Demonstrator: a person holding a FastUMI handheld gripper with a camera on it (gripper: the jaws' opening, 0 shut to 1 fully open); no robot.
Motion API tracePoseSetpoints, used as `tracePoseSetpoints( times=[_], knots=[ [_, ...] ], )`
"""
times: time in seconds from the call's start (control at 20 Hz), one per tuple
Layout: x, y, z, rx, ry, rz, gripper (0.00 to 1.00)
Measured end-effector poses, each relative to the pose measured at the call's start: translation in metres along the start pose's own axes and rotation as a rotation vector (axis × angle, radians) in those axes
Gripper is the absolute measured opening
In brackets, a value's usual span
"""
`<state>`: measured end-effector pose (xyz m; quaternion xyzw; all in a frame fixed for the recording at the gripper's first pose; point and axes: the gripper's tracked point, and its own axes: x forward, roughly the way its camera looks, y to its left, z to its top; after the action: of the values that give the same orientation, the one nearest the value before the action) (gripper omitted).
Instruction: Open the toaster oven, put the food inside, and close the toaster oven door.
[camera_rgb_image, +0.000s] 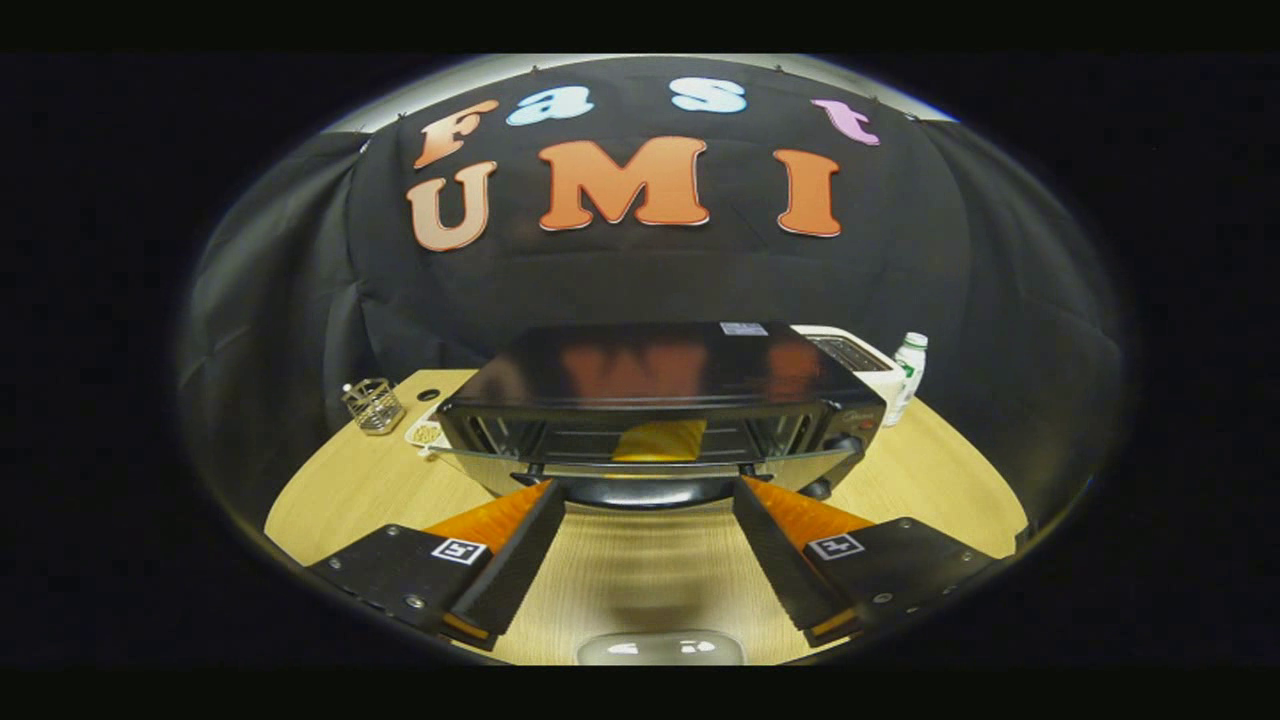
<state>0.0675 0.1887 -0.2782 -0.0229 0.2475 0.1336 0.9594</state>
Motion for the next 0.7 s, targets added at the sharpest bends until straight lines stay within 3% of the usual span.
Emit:
tracePoseSetpoints(
  times=[0.45,0.7],
  knots=[
    [0.023,-0.002,0.024,-0.003,-0.008,-0.005,1.00],
    [0.006,-0.011,0.081,0.013,-0.070,-0.009,1.00]
  ],
)
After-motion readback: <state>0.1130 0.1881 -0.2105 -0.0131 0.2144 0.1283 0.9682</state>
